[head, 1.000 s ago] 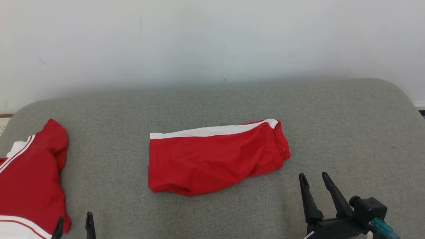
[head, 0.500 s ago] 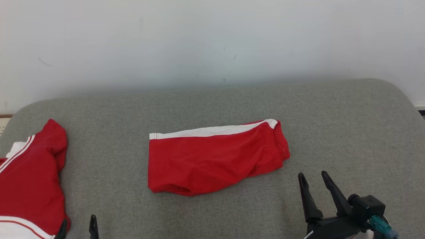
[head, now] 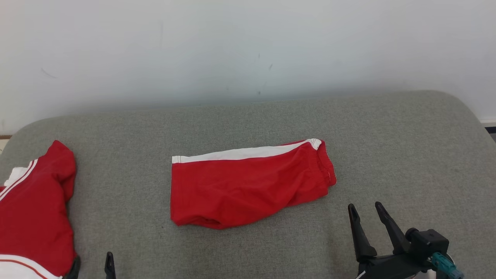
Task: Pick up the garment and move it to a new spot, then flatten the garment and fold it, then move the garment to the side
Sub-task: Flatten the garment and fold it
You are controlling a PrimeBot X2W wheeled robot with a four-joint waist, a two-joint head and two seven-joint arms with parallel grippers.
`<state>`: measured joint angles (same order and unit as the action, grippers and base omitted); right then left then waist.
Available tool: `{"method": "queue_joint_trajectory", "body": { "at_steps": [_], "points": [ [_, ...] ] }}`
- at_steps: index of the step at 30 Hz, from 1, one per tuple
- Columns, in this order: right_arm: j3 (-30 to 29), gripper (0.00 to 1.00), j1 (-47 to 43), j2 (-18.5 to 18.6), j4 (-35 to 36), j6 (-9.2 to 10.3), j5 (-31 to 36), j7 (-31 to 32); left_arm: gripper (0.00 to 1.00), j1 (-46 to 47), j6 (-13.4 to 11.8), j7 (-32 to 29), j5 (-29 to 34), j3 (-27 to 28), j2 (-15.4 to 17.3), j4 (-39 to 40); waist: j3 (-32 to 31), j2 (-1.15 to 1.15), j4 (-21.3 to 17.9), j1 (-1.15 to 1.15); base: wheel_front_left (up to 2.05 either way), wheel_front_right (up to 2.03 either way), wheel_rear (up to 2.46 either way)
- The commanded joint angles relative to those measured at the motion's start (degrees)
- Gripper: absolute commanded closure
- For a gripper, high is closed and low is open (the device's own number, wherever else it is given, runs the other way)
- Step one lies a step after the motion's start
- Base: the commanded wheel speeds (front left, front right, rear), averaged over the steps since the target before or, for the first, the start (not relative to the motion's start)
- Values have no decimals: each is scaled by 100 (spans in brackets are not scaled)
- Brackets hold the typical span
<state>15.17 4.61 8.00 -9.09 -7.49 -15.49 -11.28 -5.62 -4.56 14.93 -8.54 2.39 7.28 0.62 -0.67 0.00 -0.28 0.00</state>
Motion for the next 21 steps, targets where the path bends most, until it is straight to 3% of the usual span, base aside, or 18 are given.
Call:
{"method": "queue_joint_trajectory", "body": {
  "at_steps": [1,21],
  "points": [
    [-3,0,-67,-6,-15,-1,48,7,0,-7,1,16,-36,-7,37,-13,-3,0,-1,0,0,0,0],
    [-55,0,269,27,-235,-1,115,160,0,27,-1,16,-90,-113,-17,-45,27,0,56,0,0,0,0]
  ]
}}
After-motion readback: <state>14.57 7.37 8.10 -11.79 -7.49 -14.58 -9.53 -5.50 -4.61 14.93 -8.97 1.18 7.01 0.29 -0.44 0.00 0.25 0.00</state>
